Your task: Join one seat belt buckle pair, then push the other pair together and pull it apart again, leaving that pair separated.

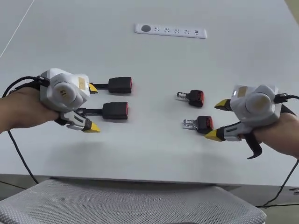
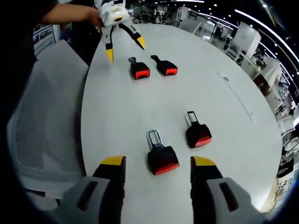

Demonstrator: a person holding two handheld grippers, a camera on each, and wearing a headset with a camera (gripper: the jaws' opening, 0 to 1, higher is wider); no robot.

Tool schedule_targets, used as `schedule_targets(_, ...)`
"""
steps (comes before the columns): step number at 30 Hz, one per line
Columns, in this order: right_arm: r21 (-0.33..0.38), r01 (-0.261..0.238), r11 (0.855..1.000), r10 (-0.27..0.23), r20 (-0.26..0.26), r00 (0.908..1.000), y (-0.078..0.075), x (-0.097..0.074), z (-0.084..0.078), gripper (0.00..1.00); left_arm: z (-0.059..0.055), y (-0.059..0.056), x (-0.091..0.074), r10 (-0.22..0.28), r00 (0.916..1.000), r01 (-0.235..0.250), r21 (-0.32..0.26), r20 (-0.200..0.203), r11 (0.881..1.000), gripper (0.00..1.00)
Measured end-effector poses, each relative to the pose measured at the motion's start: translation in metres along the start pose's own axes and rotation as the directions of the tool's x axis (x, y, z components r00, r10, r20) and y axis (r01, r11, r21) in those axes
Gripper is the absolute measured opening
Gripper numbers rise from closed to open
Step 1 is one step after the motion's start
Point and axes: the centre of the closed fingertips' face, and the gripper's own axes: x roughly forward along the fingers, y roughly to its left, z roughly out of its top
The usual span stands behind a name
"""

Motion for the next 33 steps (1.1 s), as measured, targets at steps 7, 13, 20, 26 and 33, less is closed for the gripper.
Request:
schedule_targets(7, -0.027, -0.075, 0.997, 0.073, -0.055, 0.9958, 0.001, 0.014, -0.013, 0.53, 0.011, 0.004, 0.013, -0.044, 0.999, 0.044, 0.005, 0.007, 0.999, 0.67)
schedule_targets(13, -0.043, -0.113, 0.993, 0.11, -0.074, 0.9912, 0.001, 0.02, -0.017, 0.47, 0.003, 0.005, 0.026, -0.072, 0.9965, 0.072, 0.01, -0.042, 0.997, 0.6)
schedule_targets(20, -0.063, -0.141, 0.988, 0.134, -0.099, 0.986, 0.0, 0.028, -0.019, 0.42, -0.003, 0.003, 0.034, -0.101, 0.9925, 0.103, 0.024, -0.069, 0.994, 0.53)
schedule_targets(26, -0.079, -0.158, 0.984, 0.147, -0.131, 0.9805, -0.006, 0.034, -0.025, 0.42, -0.005, 0.002, 0.039, -0.122, 0.9886, 0.126, 0.047, -0.089, 0.991, 0.46)
schedule_targets(33, -0.084, -0.182, 0.98, 0.167, -0.161, 0.9727, -0.007, 0.039, -0.031, 0.4, -0.005, -0.001, 0.045, -0.133, 0.9845, 0.142, 0.077, -0.114, 0.987, 0.39)
